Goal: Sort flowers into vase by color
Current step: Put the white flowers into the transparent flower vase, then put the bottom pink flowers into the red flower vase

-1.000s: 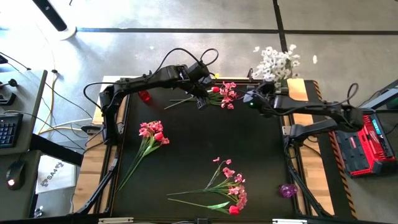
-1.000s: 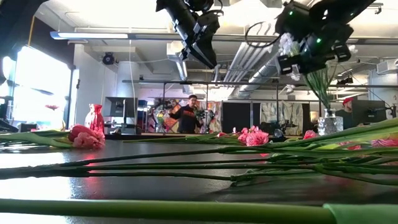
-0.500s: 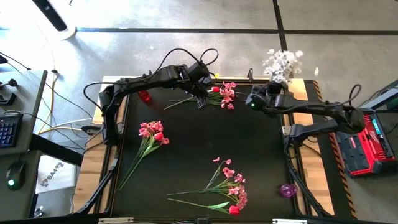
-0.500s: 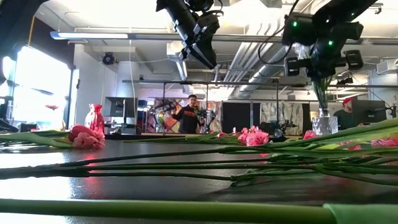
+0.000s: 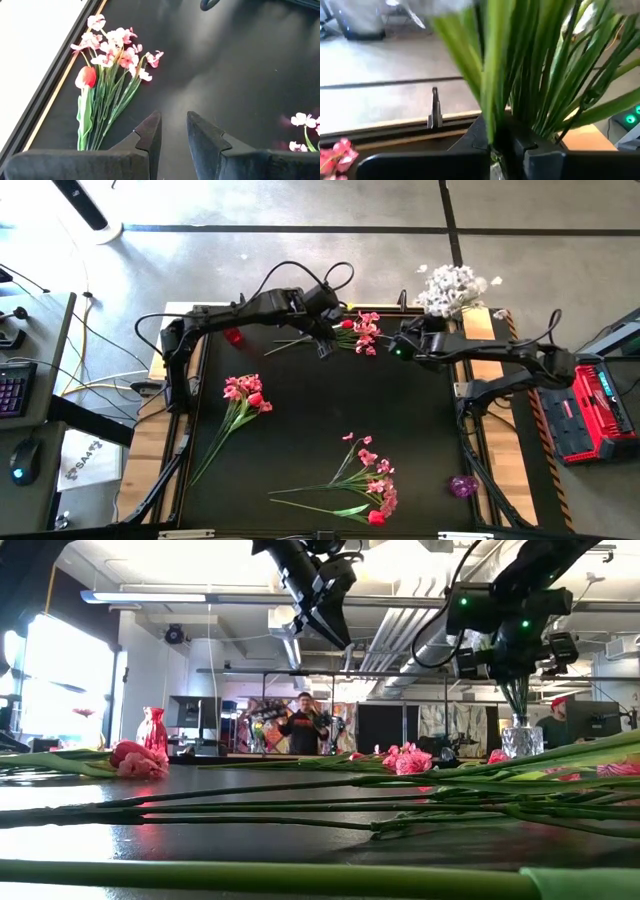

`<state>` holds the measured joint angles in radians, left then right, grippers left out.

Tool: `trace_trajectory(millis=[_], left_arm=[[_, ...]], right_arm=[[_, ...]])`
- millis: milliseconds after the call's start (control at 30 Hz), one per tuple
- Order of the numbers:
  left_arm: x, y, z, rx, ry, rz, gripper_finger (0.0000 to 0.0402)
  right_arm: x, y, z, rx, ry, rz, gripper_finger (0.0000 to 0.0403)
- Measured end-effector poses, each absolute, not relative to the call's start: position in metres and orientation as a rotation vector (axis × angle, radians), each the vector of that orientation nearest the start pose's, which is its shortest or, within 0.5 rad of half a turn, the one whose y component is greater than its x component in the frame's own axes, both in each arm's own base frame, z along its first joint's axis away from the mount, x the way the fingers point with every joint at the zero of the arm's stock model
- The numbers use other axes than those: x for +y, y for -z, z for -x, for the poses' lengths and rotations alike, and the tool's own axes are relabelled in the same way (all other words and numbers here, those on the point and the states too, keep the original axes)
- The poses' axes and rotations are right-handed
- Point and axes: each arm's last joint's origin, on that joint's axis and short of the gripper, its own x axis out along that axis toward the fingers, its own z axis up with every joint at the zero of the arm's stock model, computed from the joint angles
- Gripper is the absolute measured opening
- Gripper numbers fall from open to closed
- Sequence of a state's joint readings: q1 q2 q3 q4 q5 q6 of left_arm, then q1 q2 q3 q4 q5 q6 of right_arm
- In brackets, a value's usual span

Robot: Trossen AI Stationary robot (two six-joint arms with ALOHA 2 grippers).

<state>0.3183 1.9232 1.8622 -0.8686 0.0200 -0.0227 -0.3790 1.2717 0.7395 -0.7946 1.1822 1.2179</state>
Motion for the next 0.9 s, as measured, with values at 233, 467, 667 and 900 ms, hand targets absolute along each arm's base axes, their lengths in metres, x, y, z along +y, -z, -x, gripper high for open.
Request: trace_trajectory(millis=[233,467,667,900], left_arm=[[0.130,-0.318,-0.395,0.936,-0.286,0.182,0.0078],[0.130,-0.317,-0.394,0.943,-0.286,0.183,0.0078],[0.130,-0.317,-0.394,0.943,-0.285,0.183,0.0078],[0.129,-0.317,-0.395,0.943,-0.220,0.161,0.0078]], right_arm=[[-0.094,-0.212,-0.170,0.472,1.723,-0.394,0.0079],[-0.083,-0.228,-0.158,0.436,1.673,-0.416,0.0121],[-0.069,-0.247,-0.146,0.375,1.563,-0.435,0.0126],[-0.051,-0.263,-0.130,0.383,1.327,-0.573,0.0126]])
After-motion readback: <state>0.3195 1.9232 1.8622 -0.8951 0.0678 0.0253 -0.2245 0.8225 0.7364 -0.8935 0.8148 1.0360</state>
